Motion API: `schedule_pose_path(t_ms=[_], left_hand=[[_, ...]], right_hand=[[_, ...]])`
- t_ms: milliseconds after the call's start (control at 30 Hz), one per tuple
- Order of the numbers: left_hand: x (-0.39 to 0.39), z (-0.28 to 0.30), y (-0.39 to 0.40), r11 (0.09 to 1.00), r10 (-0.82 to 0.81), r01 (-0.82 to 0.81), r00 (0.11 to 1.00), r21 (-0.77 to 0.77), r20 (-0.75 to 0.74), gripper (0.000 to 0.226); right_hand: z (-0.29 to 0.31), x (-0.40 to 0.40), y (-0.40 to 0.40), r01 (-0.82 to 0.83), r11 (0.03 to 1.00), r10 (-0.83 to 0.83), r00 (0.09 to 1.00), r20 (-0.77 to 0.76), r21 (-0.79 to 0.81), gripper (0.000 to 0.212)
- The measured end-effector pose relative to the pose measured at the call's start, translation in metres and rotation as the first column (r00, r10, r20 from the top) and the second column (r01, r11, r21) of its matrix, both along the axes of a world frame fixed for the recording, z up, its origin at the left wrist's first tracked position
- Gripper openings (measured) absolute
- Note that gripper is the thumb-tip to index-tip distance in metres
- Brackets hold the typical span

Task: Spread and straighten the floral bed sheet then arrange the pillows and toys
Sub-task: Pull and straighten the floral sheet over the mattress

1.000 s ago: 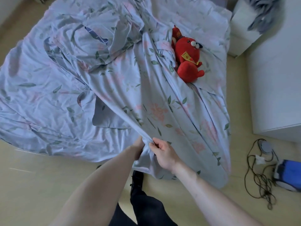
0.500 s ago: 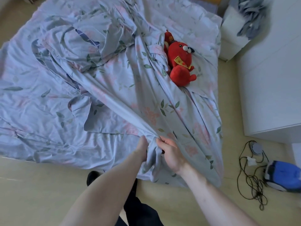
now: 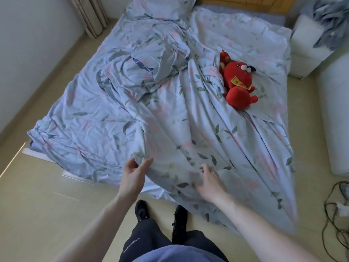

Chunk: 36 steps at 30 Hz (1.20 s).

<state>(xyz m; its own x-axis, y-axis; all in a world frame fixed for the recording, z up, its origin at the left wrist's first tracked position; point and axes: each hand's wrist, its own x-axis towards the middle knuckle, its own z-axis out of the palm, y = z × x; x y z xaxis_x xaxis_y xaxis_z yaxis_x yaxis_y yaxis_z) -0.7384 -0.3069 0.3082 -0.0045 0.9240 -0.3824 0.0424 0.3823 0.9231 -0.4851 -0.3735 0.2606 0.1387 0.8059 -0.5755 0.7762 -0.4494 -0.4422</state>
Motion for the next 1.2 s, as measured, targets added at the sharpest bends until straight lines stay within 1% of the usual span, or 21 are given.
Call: schedule_pose_path(t_ms=[33, 67, 100, 133, 167, 233, 333, 400, 467, 533, 633, 667, 733, 800, 833, 900, 967, 1000, 1067, 1133, 1200], left_hand=[[0.0, 0.006, -0.007, 0.999, -0.021, 0.021, 1.0, 0.03, -0.013, 0.018], [0.002, 0.012, -0.014, 0.998, -0.039, 0.041, 0.999, 0.048, -0.031, 0.021], [0.002, 0.018, -0.02, 0.996, -0.057, 0.061, 0.996, 0.067, -0.065, 0.025], [0.002, 0.023, -0.026, 0.992, -0.083, 0.092, 0.991, 0.086, -0.102, 0.03], [0.001, 0.026, -0.03, 0.986, -0.124, 0.136, 0.985, 0.101, -0.118, 0.035], [-0.007, 0.025, -0.032, 0.97, -0.19, 0.207, 0.972, 0.126, -0.136, 0.038], [-0.033, 0.014, -0.023, 0.971, -0.164, 0.182, 0.978, 0.153, -0.127, 0.022], [-0.046, -0.007, -0.015, 0.981, -0.127, 0.163, 0.952, 0.108, -0.28, 0.038], [-0.051, -0.024, -0.004, 0.989, -0.099, 0.14, 0.859, 0.043, -0.503, 0.056], [-0.047, -0.036, 0.017, 0.996, -0.032, 0.074, 0.803, 0.046, -0.595, 0.075], [-0.039, -0.028, 0.062, 0.957, 0.229, -0.288, 0.818, -0.031, -0.528, 0.07], [-0.04, -0.027, 0.077, 0.942, 0.266, -0.334, 0.808, -0.037, -0.525, 0.064], [-0.045, -0.026, 0.098, 0.965, 0.19, -0.256, 0.828, -0.054, -0.527, 0.057], [-0.052, -0.021, 0.116, 0.986, 0.104, -0.144, 0.93, -0.088, -0.352, 0.047], [-0.055, -0.017, 0.121, 0.989, 0.093, -0.123, 0.943, -0.076, -0.318, 0.034], [-0.057, -0.008, 0.13, 0.97, 0.207, -0.234, 0.941, -0.072, -0.268, 0.013], [-0.056, 0.004, 0.135, 0.927, 0.335, -0.343, 0.939, -0.154, -0.076, 0.011], [-0.055, 0.009, 0.136, 0.914, 0.361, -0.361, 0.932, -0.183, -0.036, 0.013], [-0.064, 0.018, 0.135, 0.943, 0.31, -0.325, 0.935, -0.065, -0.172, 0.01], [-0.08, 0.029, 0.126, 0.959, 0.266, -0.198, 0.879, 0.205, -0.396, 0.015], [-0.104, 0.042, 0.116, 0.882, 0.3, -0.028, 0.803, 0.47, -0.515, 0.013]], right_hand=[[0.007, -0.021, 0.005, -0.04, 0.997, 0.045, 0.997, -0.064, 0.071, 0.068], [0.017, -0.043, 0.01, -0.073, 0.989, 0.088, 0.989, -0.115, 0.129, 0.084], [0.025, -0.067, 0.016, -0.123, 0.973, 0.152, 0.978, -0.143, 0.194, 0.089], [0.034, -0.087, 0.021, -0.15, 0.958, 0.194, 0.967, -0.165, 0.244, 0.085], [0.038, -0.102, 0.025, -0.148, 0.941, 0.212, 0.959, -0.187, 0.304, 0.069], [0.049, -0.116, 0.034, -0.043, 0.914, 0.153, 0.957, -0.246, 0.404, 0.013], [0.057, -0.113, 0.042, 0.03, 0.9, 0.116, 0.945, -0.305, 0.435, 0.032], [0.063, -0.109, 0.043, -0.02, 0.896, 0.167, 0.941, -0.294, 0.443, 0.03], [0.062, -0.11, 0.042, -0.08, 0.899, 0.216, 0.936, -0.277, 0.43, 0.033], [0.06, -0.11, 0.039, -0.106, 0.905, 0.23, 0.936, -0.265, 0.413, 0.032], [0.067, -0.106, 0.038, -0.087, 0.897, 0.231, 0.928, -0.293, 0.434, 0.034], [0.07, -0.102, 0.038, -0.083, 0.896, 0.233, 0.925, -0.302, 0.437, 0.035], [0.07, -0.095, 0.039, -0.096, 0.898, 0.24, 0.925, -0.296, 0.428, 0.04], [0.07, -0.087, 0.04, -0.11, 0.899, 0.235, 0.938, -0.254, 0.425, 0.043], [0.068, -0.083, 0.04, -0.111, 0.901, 0.23, 0.942, -0.245, 0.419, 0.042], [0.066, -0.076, 0.043, -0.115, 0.916, 0.217, 0.948, -0.233, 0.384, 0.036], [0.061, -0.073, 0.044, -0.127, 0.94, 0.202, 0.955, -0.216, 0.317, 0.03], [0.057, -0.072, 0.043, -0.132, 0.95, 0.195, 0.958, -0.21, 0.282, 0.028], [0.048, -0.072, 0.04, -0.133, 0.966, 0.177, 0.965, -0.192, 0.222, 0.025], [0.037, -0.07, 0.036, -0.151, 0.979, 0.168, 0.978, -0.121, 0.138, 0.02], [0.029, -0.069, 0.034, -0.178, 0.983, 0.18, 0.982, -0.056, 0.046, 0.019]])
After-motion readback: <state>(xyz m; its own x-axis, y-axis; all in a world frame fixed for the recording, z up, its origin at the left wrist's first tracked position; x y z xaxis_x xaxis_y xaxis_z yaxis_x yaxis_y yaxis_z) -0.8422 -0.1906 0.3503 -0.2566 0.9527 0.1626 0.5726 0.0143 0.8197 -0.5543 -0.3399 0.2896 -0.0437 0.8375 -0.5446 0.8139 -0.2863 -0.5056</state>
